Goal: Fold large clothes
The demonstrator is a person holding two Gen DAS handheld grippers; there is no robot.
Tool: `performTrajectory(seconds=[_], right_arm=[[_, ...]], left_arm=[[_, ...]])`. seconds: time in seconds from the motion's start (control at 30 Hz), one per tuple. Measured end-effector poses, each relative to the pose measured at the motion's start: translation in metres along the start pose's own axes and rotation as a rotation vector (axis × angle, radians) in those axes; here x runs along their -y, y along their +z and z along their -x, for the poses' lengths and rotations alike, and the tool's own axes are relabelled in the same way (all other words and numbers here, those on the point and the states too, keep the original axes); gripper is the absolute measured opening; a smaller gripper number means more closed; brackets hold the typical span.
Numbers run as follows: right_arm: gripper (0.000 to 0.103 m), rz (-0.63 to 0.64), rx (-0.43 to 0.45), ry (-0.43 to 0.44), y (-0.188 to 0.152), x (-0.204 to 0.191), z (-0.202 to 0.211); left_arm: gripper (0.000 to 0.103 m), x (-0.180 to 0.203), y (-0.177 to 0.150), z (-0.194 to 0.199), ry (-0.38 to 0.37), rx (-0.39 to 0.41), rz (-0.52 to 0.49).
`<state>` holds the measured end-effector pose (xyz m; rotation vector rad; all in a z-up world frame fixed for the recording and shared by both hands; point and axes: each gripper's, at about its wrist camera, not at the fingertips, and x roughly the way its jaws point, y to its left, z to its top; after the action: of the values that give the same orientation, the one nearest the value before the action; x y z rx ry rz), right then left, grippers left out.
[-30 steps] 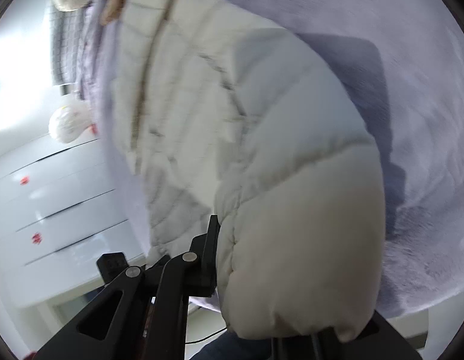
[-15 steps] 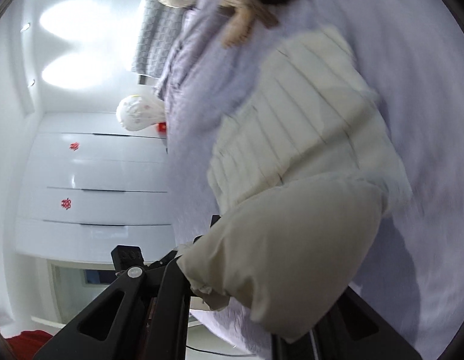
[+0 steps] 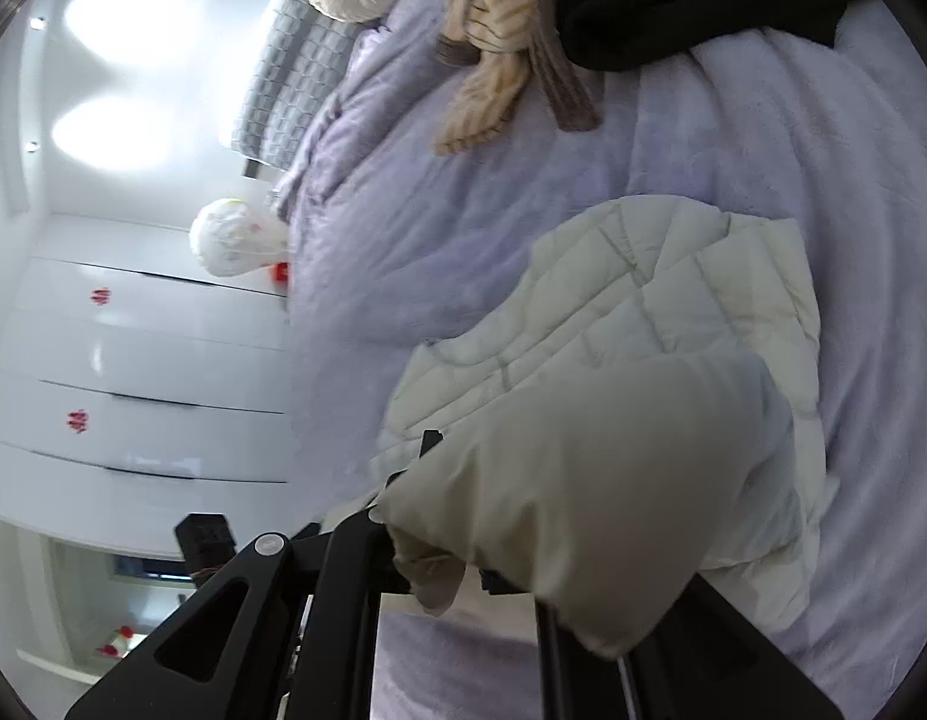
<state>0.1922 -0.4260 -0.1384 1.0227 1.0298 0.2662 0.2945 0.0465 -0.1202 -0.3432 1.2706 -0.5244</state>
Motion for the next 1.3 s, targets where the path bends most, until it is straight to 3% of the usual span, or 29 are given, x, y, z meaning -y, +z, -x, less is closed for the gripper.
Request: performTrajectory(seconds=[0.3, 0.37, 0.4, 0.57, 0.6, 0.63, 0.67, 0.7, 0.73, 0.83, 0.97, 1.17, 1.2, 1.23, 1.27, 1.3], right_arm=[[0.010, -0.015, -0.013, -0.058, 0.035, 0.025, -0.060], [0.011, -0.001, -0.012, -0.075, 0.038, 0.025, -0.067], [0.011, 0.006, -0.010, -0.085, 0.040, 0.024, -0.069], [0.014, 0.007, -0.016, -0.096, 0.043, 0.021, -0.068], [0.017, 0.014, -0.018, -0.102, 0.043, 0.019, -0.067], [0.032, 0.018, -0.014, -0.108, 0.043, 0.018, -0.067], [0.062, 0.029, -0.001, -0.115, 0.044, 0.015, -0.064], [0.075, 0.037, 0.012, -0.115, 0.043, 0.012, -0.061], [0.082, 0.051, 0.032, -0.110, 0.044, 0.009, -0.057], [0.082, 0.071, 0.045, -0.094, 0.046, 0.002, -0.051], [0.082, 0.117, 0.062, -0.139, 0.044, -0.006, -0.043], [0.081, 0.153, 0.090, -0.222, 0.043, -0.009, -0.033], [0.067, 0.166, 0.092, -0.251, 0.045, -0.008, -0.032], [0.033, 0.179, 0.086, -0.283, 0.045, -0.009, -0.034], [0.015, 0.191, 0.072, -0.323, 0.046, -0.009, -0.037], [0.015, 0.199, 0.061, -0.345, 0.046, -0.007, -0.041]], left_arm=[[0.013, -0.018, 0.013, -0.047, 0.100, -0.048, 0.018], [0.033, -0.016, 0.014, -0.048, 0.136, -0.050, 0.004], [0.049, -0.015, 0.014, -0.047, 0.158, -0.046, 0.001], [0.052, -0.007, 0.012, -0.035, 0.236, -0.025, -0.054], [0.052, -0.006, 0.012, -0.032, 0.258, -0.016, -0.062], [0.052, -0.005, 0.012, -0.028, 0.274, -0.004, -0.070], [0.052, -0.004, 0.012, -0.024, 0.280, 0.012, -0.077], [0.052, -0.003, 0.012, -0.019, 0.284, 0.026, -0.079], [0.052, -0.002, 0.012, -0.011, 0.296, 0.059, -0.085], [0.052, 0.001, 0.013, 0.000, 0.311, 0.106, -0.096], [0.052, 0.011, 0.017, 0.008, 0.294, 0.141, -0.127], [0.052, 0.013, 0.022, 0.023, 0.277, 0.240, -0.058], [0.052, 0.014, 0.025, 0.020, 0.274, 0.234, -0.065], [0.052, 0.015, 0.026, 0.014, 0.286, 0.222, -0.074], [0.052, 0.017, 0.027, 0.007, 0.294, 0.209, -0.083], [0.052, 0.020, 0.027, -0.004, 0.292, 0.186, -0.101]])
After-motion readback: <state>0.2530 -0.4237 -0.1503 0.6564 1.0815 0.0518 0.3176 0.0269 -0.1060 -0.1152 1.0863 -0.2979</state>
